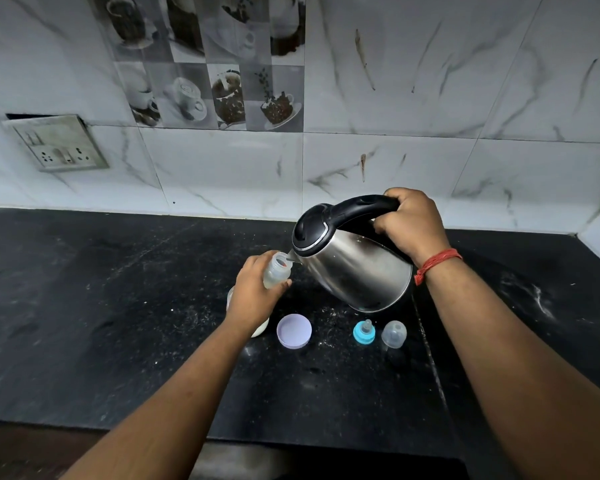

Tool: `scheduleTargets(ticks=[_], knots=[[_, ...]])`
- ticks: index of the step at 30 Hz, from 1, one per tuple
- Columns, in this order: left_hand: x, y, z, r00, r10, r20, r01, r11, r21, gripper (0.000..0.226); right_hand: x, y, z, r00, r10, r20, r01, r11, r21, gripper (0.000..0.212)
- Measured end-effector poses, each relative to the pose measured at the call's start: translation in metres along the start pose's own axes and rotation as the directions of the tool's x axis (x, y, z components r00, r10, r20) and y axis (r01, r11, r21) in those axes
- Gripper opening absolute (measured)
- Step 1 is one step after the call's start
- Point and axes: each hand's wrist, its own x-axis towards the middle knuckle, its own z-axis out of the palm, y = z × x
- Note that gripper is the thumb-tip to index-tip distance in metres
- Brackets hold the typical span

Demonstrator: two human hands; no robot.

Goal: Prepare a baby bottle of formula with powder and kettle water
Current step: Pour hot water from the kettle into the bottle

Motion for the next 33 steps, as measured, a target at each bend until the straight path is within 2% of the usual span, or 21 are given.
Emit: scheduleTargets(ticks=[17,22,33], knots=[[0.001,0.003,-0.003,1.000,0.002,0.003,-0.002,1.000,-0.032,0.054,0.013,-0.043,-0.006,0.984,-0.151,0.090,0.170,0.953,-0.252,0.019],[0.002,0.004,-0.002,1.000,0.007,0.015,-0.006,0.999,-0.053,0.055,0.021,-0.055,-0.004,0.969,-0.220,0.115,0.247,0.904,-0.348,0.008],[0.007,0.000,-0.001,1.000,0.004,0.016,-0.003,0.996,-0.085,0.055,0.030,-0.072,-0.001,0.944,-0.285,0.165,0.329,0.843,-0.425,0.009]])
